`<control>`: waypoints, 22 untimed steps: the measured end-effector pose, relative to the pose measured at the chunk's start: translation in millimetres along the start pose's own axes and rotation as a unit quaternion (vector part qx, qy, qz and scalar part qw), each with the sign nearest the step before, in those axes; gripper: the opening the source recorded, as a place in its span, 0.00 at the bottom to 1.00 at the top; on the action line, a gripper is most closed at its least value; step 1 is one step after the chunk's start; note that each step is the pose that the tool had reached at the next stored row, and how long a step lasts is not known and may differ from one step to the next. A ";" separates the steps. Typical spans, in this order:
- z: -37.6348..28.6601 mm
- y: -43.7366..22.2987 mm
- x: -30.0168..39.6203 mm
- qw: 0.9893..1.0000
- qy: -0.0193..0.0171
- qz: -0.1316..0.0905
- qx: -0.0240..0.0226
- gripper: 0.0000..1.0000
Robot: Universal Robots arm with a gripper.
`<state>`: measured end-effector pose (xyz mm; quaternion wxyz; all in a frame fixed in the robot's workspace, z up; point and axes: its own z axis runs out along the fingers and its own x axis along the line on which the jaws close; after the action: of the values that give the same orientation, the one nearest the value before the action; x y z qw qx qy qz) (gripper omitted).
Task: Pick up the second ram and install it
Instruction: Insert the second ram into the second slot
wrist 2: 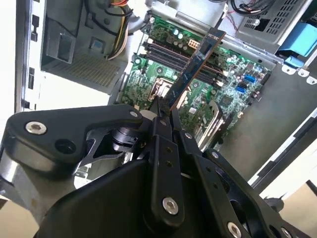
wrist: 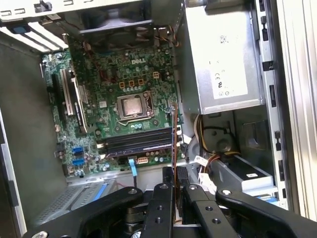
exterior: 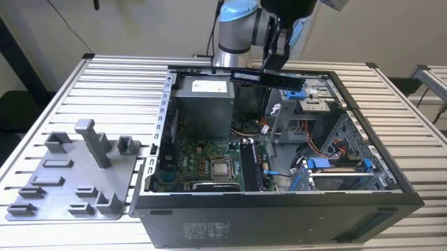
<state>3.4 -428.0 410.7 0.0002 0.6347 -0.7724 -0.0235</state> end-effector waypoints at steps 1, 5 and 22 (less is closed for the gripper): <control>0.0 0.0 0.0 1.000 0.000 0.004 0.000 0.14; 0.0 0.0 0.0 1.000 -0.001 0.021 0.001 0.14; 0.0 0.0 0.0 0.995 -0.003 0.096 0.003 0.14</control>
<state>3.4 -428.0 410.7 -0.0017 0.5579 -0.8296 -0.0229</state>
